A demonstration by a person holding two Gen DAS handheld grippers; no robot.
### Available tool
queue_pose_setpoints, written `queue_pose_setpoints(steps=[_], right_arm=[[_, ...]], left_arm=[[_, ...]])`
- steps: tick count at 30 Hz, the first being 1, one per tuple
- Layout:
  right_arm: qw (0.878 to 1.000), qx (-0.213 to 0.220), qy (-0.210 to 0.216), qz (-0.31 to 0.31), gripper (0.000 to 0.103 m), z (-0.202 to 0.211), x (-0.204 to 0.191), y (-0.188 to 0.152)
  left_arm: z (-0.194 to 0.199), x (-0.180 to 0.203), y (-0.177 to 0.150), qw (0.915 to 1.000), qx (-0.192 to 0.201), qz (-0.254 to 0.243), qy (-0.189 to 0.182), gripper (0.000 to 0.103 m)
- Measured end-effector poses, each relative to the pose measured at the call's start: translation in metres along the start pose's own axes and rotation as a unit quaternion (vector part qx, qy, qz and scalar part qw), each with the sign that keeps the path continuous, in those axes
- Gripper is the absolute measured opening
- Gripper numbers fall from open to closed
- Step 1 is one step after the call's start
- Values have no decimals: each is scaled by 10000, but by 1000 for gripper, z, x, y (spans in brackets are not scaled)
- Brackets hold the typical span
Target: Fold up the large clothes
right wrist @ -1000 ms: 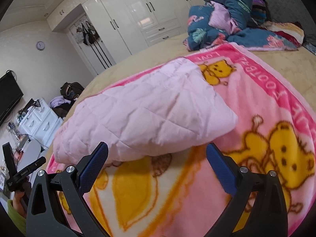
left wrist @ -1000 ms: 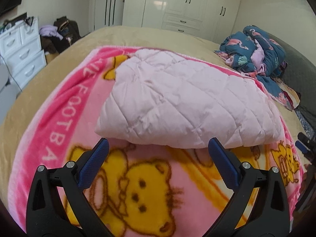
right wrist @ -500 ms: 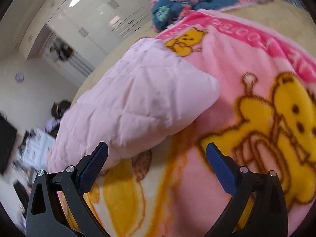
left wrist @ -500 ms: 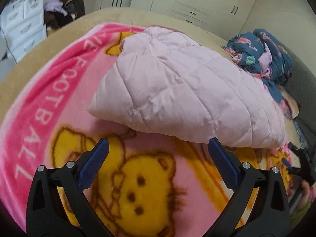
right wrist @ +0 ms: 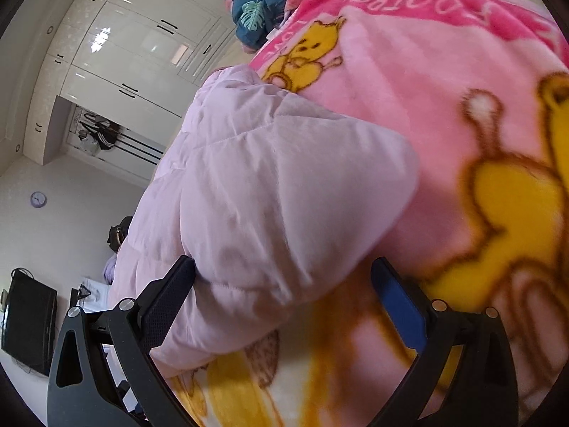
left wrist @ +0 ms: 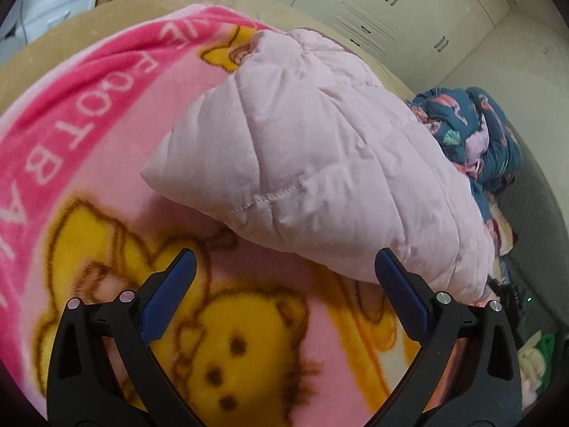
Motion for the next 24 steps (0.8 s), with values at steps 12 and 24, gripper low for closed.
queue_pose_setpoints(steps=[12, 24], right_arm=[[9998, -19, 139, 141, 99, -20, -6, 7], [9990, 63, 157, 422, 99, -30, -13, 7]], left_arm=[[-25, -12, 16, 9852, 47, 1499, -833, 94], [-57, -18, 31, 9771, 93, 1944, -854, 95]])
Point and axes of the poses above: each gripper's, at about its wrist camera, not at the fingertips, and z roughly against the way its jaws point, x to its right, y to its top, the point moved 7 cm from there along -z, roughly the way its jaws point, and after that the axes turned 10 degrees about x, right-handed, at the moved point
